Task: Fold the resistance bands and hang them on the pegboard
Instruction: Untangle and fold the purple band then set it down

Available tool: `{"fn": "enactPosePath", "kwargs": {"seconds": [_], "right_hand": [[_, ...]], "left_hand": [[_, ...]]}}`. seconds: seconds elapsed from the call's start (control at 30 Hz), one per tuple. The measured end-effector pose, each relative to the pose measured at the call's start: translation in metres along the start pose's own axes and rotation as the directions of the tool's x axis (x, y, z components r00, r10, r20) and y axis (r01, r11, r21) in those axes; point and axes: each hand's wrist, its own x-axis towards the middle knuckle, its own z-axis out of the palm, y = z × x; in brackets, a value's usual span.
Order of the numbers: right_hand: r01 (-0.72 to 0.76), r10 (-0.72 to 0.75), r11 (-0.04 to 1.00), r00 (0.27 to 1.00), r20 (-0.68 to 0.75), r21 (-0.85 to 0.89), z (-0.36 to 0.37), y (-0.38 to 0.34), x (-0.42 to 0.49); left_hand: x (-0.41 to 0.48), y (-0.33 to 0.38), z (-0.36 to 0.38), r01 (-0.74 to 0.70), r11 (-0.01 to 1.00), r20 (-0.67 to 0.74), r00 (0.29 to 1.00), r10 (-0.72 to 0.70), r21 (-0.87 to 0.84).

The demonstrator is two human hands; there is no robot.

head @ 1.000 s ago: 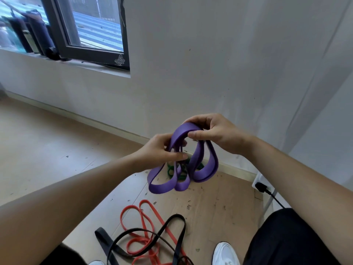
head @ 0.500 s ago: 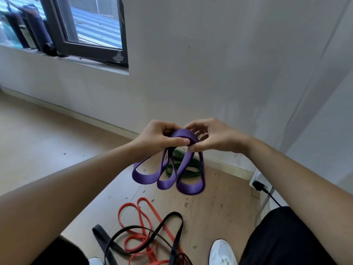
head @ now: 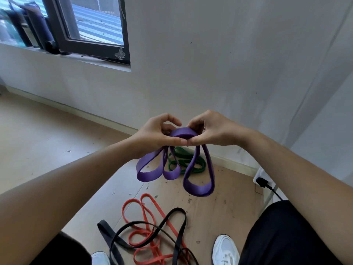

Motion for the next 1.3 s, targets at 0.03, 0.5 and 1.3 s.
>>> {"fn": "enactPosePath", "kwargs": {"seconds": [0.03, 0.5, 1.3], "right_hand": [[0.003, -0.003, 1.0, 1.0, 0.014, 0.002, -0.002, 0.0, -0.002], [-0.011, -0.001, 0.993, 0.995, -0.101, -0.114, -0.012, 0.009, -0.022], [-0.064, 0.238, 0.764, 0.953, -0.189, 0.642, -0.005, 0.052, -0.031]], "left_hand": [[0.0, -0.002, 0.0, -0.002, 1.0, 0.013, 1.0, 0.002, 0.009], [-0.026, -0.042, 0.056, -0.091, 0.941, -0.087, 0.988, 0.126, 0.327], [-0.012, -0.123, 0.098, -0.056, 0.682, -0.415, 0.756, 0.507, 0.73]]}}
